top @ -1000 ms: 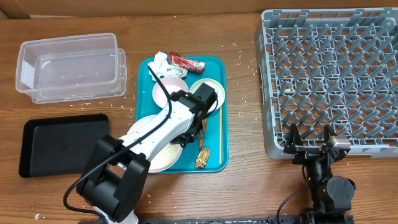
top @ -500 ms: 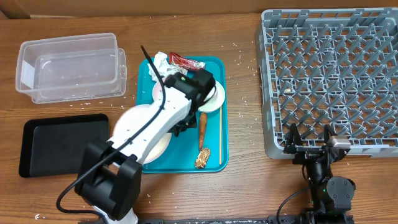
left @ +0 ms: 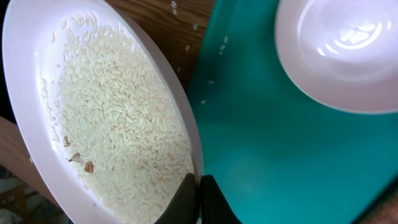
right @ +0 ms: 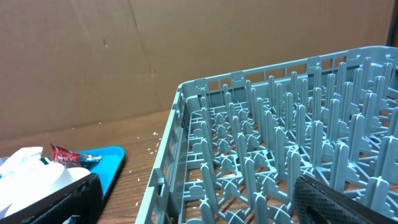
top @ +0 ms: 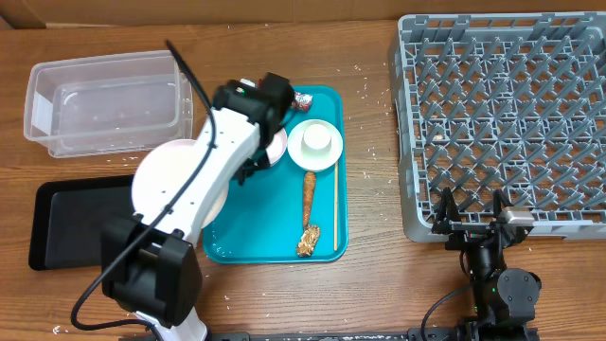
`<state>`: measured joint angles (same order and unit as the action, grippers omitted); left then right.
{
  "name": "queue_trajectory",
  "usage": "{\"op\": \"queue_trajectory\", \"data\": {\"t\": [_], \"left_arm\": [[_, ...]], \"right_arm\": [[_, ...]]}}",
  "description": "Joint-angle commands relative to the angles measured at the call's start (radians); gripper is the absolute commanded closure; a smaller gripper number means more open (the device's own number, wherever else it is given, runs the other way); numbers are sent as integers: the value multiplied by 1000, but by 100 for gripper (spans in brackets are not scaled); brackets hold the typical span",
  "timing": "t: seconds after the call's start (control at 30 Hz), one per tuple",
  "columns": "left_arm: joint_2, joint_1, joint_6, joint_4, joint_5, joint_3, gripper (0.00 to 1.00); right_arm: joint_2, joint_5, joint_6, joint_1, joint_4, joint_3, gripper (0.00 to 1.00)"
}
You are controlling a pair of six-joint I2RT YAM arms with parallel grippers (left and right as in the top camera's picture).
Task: Sort waste into correct bins and load items into the dishwasher
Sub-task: 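Lift the white plate with the left gripper toward the black tray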
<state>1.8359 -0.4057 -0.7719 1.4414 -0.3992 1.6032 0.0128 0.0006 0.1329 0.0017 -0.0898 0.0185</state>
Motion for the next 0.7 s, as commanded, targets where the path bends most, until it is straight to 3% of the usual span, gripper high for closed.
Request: {"op": "queue_trajectory", "data": {"t": [0.0, 0.27, 0.67], "left_arm": [[0, 61, -6, 10, -45, 42, 96], [-23, 208, 18, 13, 26, 57, 96], [-130, 469, 183, -97, 260, 57, 96]], "right_arm": [[-10, -3, -3, 6, 6, -11, 0], [-10, -3, -3, 6, 6, -11, 0], [-10, -3, -3, 6, 6, -11, 0]]}}
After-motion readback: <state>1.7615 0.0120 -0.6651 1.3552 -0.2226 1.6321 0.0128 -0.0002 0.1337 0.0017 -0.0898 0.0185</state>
